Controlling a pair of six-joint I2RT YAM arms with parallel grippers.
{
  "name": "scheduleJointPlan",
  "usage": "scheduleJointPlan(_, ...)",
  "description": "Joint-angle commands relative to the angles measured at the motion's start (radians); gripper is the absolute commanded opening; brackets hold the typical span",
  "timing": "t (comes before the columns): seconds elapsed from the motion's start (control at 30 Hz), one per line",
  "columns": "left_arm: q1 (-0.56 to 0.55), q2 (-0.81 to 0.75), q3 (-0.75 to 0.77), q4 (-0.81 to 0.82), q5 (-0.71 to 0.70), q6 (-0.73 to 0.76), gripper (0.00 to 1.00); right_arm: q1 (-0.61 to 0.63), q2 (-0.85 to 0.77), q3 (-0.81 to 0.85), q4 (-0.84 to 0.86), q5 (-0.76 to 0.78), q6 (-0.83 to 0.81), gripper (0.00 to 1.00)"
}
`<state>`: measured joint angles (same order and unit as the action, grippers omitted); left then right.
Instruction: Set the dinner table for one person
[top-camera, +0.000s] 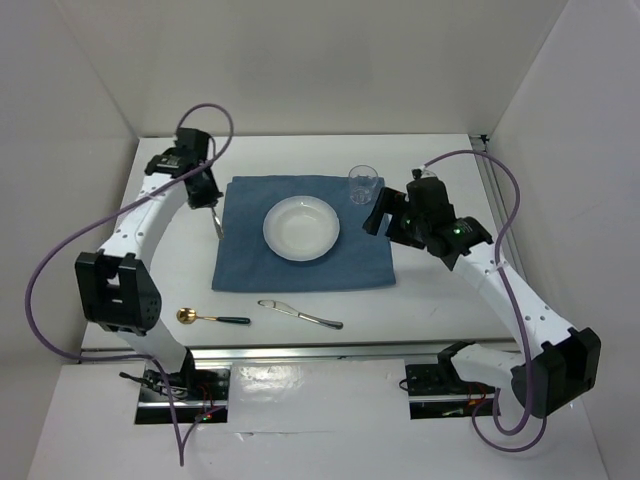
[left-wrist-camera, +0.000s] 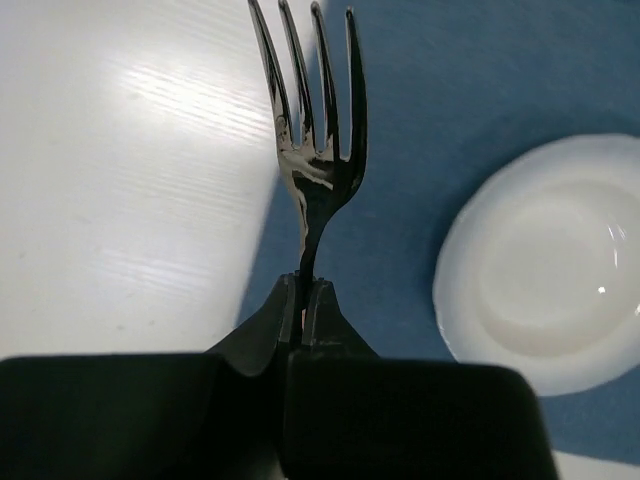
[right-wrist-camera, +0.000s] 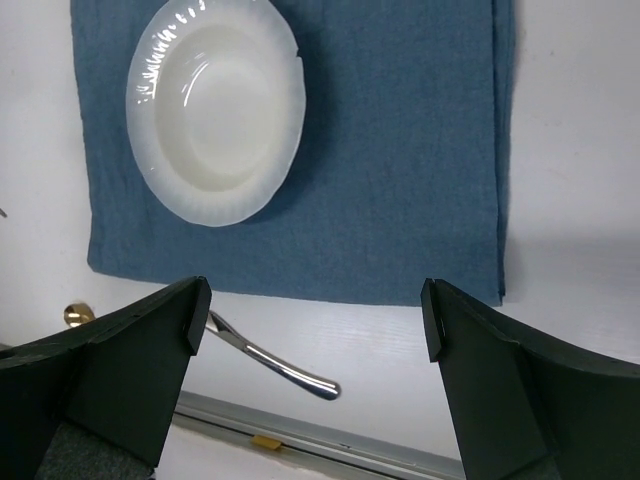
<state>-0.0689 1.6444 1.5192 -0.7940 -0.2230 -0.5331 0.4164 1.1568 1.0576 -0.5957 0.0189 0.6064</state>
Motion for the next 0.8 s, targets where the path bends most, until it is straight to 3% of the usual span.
scheduleJointPlan(0.0, -0.08, 0.115, 0.047, -0.067, 0.022, 0.064, 0.0, -0.014, -0.045, 0.016, -0.027, 0.073, -0.016, 1.0)
scheduleJointPlan(0.23, -0.183, 0.345, 0.141, -0.137, 0.036, 0.067, 0.0, -0.042, -0.068, 0.047, -0.058, 0.082, -0.048, 1.0)
scheduleJointPlan(0.77, -0.223, 0.463, 0.125, -0.122, 0.028, 0.081, 0.0, -0.051, -0.048, 0.038, -0.059, 0.073, -0.039, 1.0)
